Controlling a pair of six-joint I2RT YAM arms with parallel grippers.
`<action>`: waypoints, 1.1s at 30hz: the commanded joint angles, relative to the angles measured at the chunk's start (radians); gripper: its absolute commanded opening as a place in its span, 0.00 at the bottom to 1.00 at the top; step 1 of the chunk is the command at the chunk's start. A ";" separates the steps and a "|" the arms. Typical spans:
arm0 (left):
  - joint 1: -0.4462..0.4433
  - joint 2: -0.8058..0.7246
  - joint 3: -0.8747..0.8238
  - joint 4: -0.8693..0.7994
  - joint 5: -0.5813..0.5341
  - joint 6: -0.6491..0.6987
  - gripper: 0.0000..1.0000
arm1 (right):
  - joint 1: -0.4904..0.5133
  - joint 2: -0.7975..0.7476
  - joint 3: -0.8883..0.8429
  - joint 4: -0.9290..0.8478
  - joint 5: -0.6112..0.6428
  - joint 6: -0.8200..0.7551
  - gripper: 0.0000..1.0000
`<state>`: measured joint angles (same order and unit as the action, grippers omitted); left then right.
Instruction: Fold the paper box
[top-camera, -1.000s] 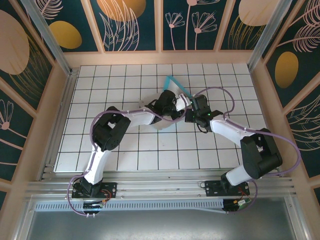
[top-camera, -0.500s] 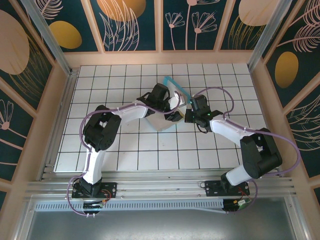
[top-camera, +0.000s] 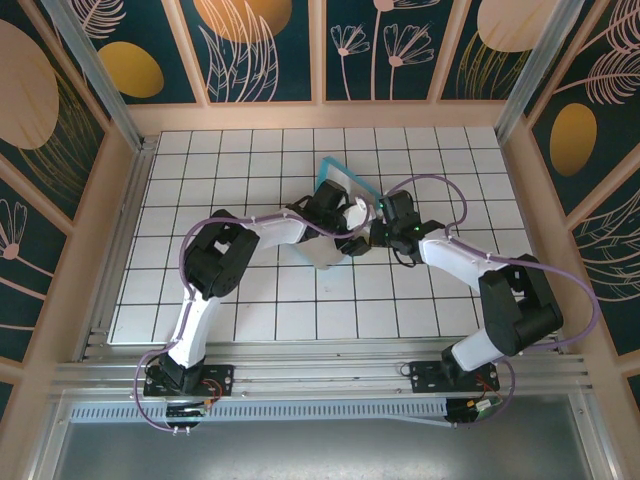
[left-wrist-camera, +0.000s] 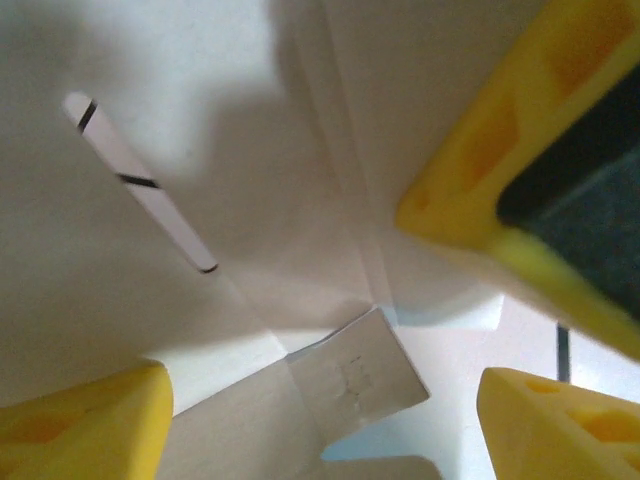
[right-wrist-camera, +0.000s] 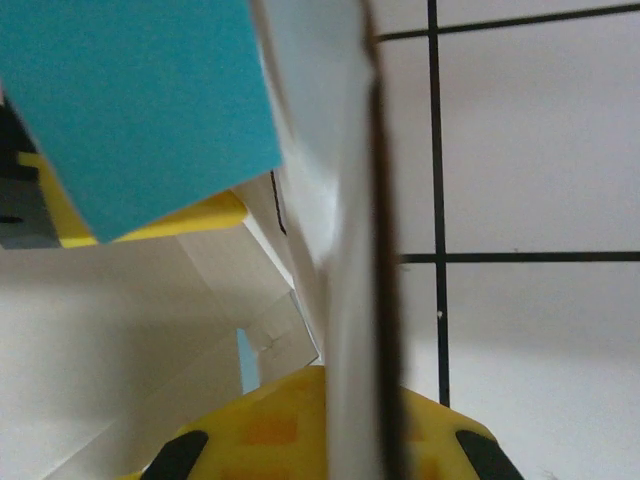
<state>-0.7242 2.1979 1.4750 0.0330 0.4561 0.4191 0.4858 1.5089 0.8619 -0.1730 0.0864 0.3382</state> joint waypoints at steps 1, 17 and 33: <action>-0.016 0.015 0.019 -0.010 -0.062 0.040 0.79 | 0.010 0.005 0.017 -0.014 -0.013 -0.018 0.00; -0.024 0.062 0.067 -0.005 -0.226 0.035 0.47 | 0.011 -0.005 0.009 -0.008 -0.014 -0.011 0.00; -0.024 0.083 0.081 -0.018 -0.319 -0.002 0.28 | 0.009 -0.005 0.009 -0.011 0.006 -0.016 0.00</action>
<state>-0.7620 2.2276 1.5543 0.0341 0.2703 0.4431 0.4786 1.5150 0.8619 -0.1806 0.1268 0.3389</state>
